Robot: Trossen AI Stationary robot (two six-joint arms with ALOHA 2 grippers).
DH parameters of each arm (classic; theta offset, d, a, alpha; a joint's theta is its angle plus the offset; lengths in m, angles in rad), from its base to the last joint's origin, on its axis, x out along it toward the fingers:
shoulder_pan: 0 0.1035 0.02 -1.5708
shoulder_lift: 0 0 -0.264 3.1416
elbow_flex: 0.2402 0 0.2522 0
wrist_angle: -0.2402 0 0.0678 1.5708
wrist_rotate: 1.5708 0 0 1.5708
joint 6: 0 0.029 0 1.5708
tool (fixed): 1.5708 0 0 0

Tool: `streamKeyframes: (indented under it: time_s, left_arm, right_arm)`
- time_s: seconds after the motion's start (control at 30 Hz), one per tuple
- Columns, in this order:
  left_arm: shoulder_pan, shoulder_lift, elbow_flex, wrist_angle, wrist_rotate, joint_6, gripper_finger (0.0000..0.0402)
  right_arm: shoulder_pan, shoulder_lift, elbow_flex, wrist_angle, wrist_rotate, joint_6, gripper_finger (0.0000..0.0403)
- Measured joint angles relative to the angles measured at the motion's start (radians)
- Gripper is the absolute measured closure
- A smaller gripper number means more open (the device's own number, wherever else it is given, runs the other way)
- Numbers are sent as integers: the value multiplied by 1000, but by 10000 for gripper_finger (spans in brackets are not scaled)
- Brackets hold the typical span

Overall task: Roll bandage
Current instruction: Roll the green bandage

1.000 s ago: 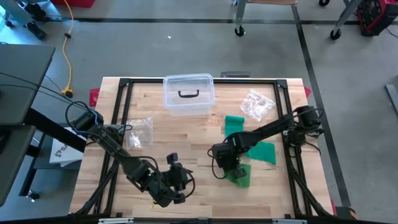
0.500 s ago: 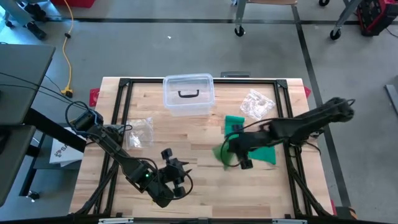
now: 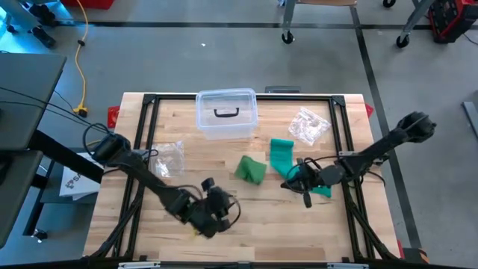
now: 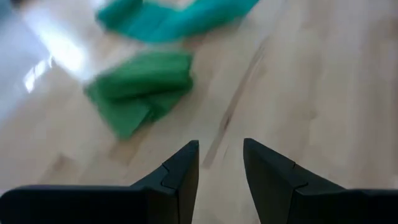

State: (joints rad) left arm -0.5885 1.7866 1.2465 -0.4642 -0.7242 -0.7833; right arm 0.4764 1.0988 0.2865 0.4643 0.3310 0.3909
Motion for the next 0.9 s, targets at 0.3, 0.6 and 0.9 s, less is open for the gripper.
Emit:
streamKeyframes:
  time_s: [0.3, 0.6, 0.9]
  left_arm:
    - [242, 0, -300, 427, 168, 59, 290]
    - [434, 52, -571, 1055, 316, 73, 318]
    - [408, 239, -391, 863, 288, 33, 335]
  right_arm:
    - [-36, 108, 258, -292, 1, -131, 403]
    - [-51, 208, 275, -311, -1, -77, 403]
    - [-51, 203, 275, -273, -10, -77, 403]
